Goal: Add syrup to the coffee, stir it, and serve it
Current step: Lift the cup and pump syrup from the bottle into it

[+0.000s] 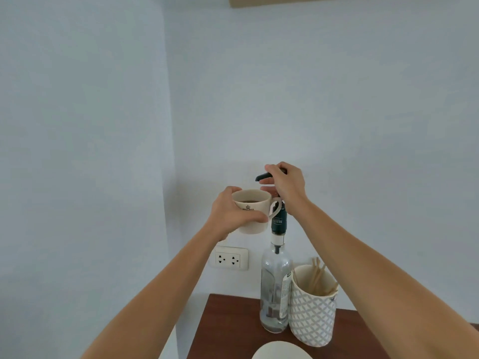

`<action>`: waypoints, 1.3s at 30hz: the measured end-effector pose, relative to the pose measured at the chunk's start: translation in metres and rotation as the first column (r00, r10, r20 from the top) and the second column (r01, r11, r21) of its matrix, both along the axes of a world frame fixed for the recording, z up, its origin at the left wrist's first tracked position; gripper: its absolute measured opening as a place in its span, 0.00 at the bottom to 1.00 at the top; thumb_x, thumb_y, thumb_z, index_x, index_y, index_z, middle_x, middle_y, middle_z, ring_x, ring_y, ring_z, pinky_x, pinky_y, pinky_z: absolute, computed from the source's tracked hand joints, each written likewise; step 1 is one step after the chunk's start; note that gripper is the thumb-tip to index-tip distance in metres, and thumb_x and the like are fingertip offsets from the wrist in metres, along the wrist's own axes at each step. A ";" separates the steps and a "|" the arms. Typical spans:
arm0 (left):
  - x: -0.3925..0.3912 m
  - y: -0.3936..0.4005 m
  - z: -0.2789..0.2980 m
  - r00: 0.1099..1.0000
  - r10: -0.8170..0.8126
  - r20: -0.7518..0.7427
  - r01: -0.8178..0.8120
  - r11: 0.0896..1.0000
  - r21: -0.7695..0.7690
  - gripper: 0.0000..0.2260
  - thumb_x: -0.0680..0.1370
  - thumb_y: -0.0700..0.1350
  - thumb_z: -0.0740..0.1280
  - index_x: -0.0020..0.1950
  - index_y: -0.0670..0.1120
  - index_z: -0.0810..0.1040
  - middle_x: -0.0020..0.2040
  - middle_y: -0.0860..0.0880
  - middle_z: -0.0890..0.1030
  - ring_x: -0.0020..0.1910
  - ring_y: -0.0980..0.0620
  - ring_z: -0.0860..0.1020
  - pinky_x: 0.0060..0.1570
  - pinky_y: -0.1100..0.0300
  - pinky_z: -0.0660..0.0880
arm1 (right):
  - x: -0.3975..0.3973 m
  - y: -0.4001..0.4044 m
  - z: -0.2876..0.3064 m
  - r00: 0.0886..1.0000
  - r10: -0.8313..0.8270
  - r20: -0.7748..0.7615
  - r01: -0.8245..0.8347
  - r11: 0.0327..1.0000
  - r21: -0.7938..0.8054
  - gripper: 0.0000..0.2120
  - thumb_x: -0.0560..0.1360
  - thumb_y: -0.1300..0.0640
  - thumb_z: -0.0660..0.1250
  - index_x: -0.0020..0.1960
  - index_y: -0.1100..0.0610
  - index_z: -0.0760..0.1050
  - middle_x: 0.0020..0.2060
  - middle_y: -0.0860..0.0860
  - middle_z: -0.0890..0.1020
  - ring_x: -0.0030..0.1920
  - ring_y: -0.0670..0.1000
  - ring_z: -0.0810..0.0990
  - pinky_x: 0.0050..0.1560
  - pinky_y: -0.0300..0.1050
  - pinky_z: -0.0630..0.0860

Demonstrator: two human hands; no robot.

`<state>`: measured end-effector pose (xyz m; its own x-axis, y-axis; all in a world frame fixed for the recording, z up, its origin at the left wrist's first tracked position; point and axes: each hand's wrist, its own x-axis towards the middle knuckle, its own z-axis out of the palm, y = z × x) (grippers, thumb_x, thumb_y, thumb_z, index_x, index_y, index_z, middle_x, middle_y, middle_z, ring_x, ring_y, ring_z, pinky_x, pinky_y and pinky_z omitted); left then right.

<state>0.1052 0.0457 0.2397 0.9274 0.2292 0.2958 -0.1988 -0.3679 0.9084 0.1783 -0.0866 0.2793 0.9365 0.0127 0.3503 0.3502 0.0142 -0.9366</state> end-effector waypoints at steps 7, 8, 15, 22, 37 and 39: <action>0.011 0.003 0.019 1.000 -0.018 -0.019 0.018 1.000 0.000 0.43 0.51 0.50 0.81 0.64 0.48 0.71 0.59 0.46 0.79 0.55 0.45 0.80 0.37 0.57 0.74 | 0.011 0.010 -0.010 0.992 -0.061 0.108 0.055 0.997 0.057 0.08 0.68 0.57 0.63 0.31 0.55 0.70 0.36 0.65 0.85 0.32 0.55 0.79 0.35 0.50 0.77; 0.012 0.004 0.020 1.000 -0.019 -0.023 0.019 1.000 0.003 0.44 0.50 0.50 0.81 0.64 0.48 0.71 0.59 0.46 0.79 0.56 0.45 0.80 0.37 0.57 0.74 | 0.011 0.011 -0.010 0.990 -0.079 0.120 0.072 0.996 0.058 0.08 0.68 0.56 0.63 0.30 0.55 0.69 0.37 0.66 0.84 0.33 0.55 0.79 0.37 0.51 0.77; 0.013 0.004 0.022 0.999 -0.016 -0.036 0.017 1.000 0.016 0.47 0.46 0.51 0.80 0.65 0.48 0.72 0.59 0.46 0.80 0.56 0.45 0.80 0.38 0.55 0.76 | 0.012 0.012 -0.012 0.976 -0.144 0.164 0.139 0.989 0.045 0.10 0.67 0.55 0.63 0.28 0.54 0.67 0.27 0.55 0.77 0.31 0.53 0.75 0.35 0.51 0.74; 0.013 0.004 0.016 0.999 -0.033 -0.036 0.033 0.999 0.004 0.49 0.44 0.53 0.80 0.65 0.48 0.72 0.58 0.47 0.80 0.54 0.46 0.80 0.36 0.58 0.74 | 0.012 0.012 -0.018 0.969 -0.163 0.183 0.162 0.987 0.022 0.11 0.69 0.58 0.62 0.29 0.56 0.65 0.29 0.56 0.72 0.32 0.53 0.71 0.34 0.47 0.69; 0.007 0.001 0.010 0.999 -0.027 -0.035 0.026 1.000 -0.013 0.47 0.46 0.51 0.81 0.64 0.48 0.72 0.58 0.47 0.80 0.54 0.46 0.80 0.36 0.58 0.73 | 0.007 0.008 -0.021 0.974 -0.132 0.185 0.146 0.987 -0.065 0.11 0.71 0.59 0.61 0.30 0.57 0.66 0.30 0.63 0.74 0.33 0.54 0.72 0.35 0.48 0.69; 0.007 0.001 0.010 0.999 -0.034 -0.037 0.033 0.999 -0.012 0.44 0.49 0.49 0.82 0.64 0.48 0.72 0.58 0.46 0.80 0.54 0.46 0.79 0.36 0.58 0.73 | 0.006 0.007 -0.020 0.977 -0.130 0.167 0.140 0.989 -0.052 0.11 0.71 0.59 0.62 0.31 0.57 0.67 0.27 0.56 0.76 0.29 0.50 0.75 0.35 0.45 0.71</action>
